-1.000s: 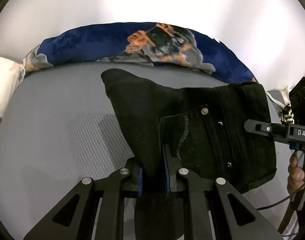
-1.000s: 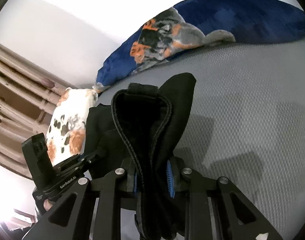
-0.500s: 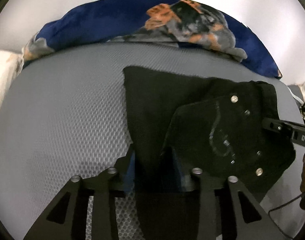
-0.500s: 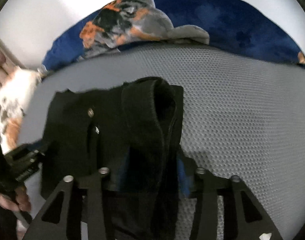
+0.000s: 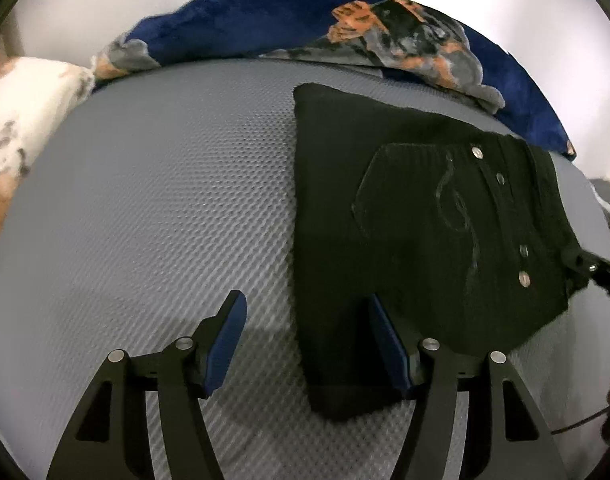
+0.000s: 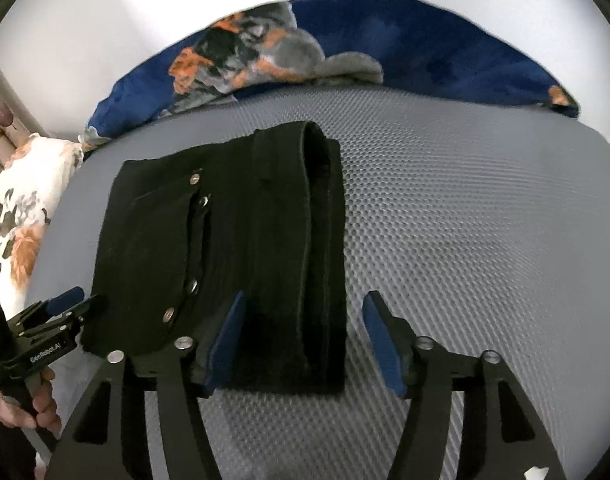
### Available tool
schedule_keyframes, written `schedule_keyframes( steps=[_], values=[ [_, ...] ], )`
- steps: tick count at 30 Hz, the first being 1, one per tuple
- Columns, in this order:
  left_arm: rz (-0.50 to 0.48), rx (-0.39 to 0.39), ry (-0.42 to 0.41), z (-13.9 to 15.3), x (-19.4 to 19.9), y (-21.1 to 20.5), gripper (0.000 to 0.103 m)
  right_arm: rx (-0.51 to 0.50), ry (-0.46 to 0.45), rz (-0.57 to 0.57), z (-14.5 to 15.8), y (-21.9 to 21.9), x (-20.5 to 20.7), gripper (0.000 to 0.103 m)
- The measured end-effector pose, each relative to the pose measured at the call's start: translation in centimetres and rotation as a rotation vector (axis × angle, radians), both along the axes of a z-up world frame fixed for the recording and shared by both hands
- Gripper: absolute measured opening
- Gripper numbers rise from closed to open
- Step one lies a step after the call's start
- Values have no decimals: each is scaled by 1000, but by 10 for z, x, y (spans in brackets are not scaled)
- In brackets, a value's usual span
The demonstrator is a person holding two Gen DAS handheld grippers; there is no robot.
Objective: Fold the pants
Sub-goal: 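Open both tools and lift them away from the folded trousers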
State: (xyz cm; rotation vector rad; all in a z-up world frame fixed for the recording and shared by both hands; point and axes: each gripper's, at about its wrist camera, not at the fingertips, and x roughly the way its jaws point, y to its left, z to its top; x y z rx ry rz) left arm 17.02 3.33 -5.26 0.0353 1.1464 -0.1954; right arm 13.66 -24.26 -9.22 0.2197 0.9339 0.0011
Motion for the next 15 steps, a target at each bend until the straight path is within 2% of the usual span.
schedule_keyframes(
  steps=[2,5,9,15],
  values=[
    [-3,36,-18,9,-11,0,69,-21,-6,-23,5,1,-14,63],
    [1,50,-33,19,-29,3,74,-16,-20,-32,7,3,-35,65],
    [16,59,-30,29,-55,6,74,-15,-20,-30,5,14,-58,66],
    [53,113,-61,43,-96,9,74,-31,-47,-39,8,36,-83,73]
  ],
)
